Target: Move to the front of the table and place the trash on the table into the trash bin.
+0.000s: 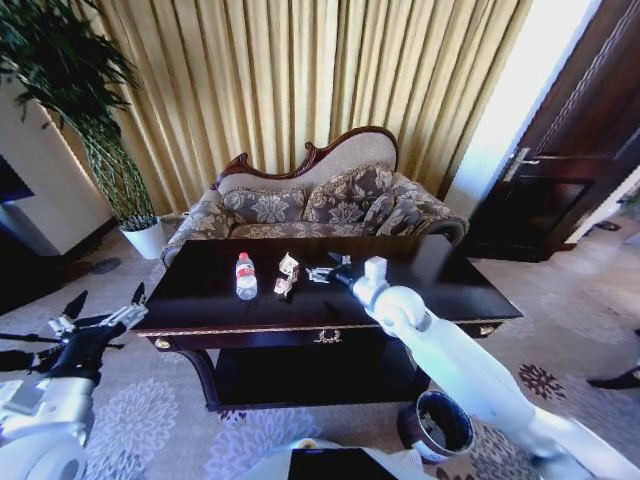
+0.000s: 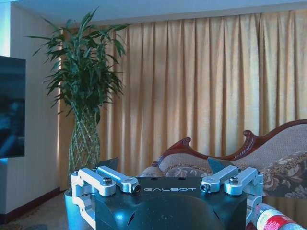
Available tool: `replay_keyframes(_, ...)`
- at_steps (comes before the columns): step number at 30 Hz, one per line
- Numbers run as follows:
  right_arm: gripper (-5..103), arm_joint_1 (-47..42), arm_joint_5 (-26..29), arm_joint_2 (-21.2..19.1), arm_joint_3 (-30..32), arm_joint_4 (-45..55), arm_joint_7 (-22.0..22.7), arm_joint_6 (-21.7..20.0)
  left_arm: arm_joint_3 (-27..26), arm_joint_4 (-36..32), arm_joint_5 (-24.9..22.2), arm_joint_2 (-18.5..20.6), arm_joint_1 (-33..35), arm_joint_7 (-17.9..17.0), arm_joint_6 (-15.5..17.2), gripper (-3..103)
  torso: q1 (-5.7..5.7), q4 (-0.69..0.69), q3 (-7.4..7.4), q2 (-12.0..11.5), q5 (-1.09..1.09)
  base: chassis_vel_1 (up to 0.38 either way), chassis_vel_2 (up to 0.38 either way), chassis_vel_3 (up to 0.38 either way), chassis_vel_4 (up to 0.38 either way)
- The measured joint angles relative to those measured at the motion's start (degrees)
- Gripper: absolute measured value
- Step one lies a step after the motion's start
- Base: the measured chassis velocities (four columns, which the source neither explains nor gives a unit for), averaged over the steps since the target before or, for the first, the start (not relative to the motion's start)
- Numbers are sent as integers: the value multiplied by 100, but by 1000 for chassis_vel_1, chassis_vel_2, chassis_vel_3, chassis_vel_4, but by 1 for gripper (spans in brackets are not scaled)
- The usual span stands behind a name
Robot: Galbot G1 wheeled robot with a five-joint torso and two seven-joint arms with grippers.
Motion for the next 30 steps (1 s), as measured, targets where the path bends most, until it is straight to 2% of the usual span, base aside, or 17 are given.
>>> replay_keyframes(13, 100, 631, 12, 407, -749, -426, 409, -22, 9, 0, 13, -132, 29, -20, -21, 100, 0, -1, 0, 0, 0, 0, 0, 0, 0)
replay_keyframes(18, 100, 769, 75, 477, -976, -475, 768, -149, 45, 0, 10, -177, 29, -21, -22, 100, 0, -1, -1, 0, -1, 0, 0, 0, 0)
replay_keyframes(19, 100, 789, 95, 512, -1074, -492, 950, -203, 48, 0, 9, -178, 31, -20, -22, 100, 0, -1, -1, 0, 0, 0, 0, 0, 0)
replay_keyframes(30, 100, 763, -28, 705, -1152, -769, 1044, -214, 11, 0, -13, -175, 59, -42, -44, 100, 0, -1, -1, 0, 0, 0, 0, 0, 0)
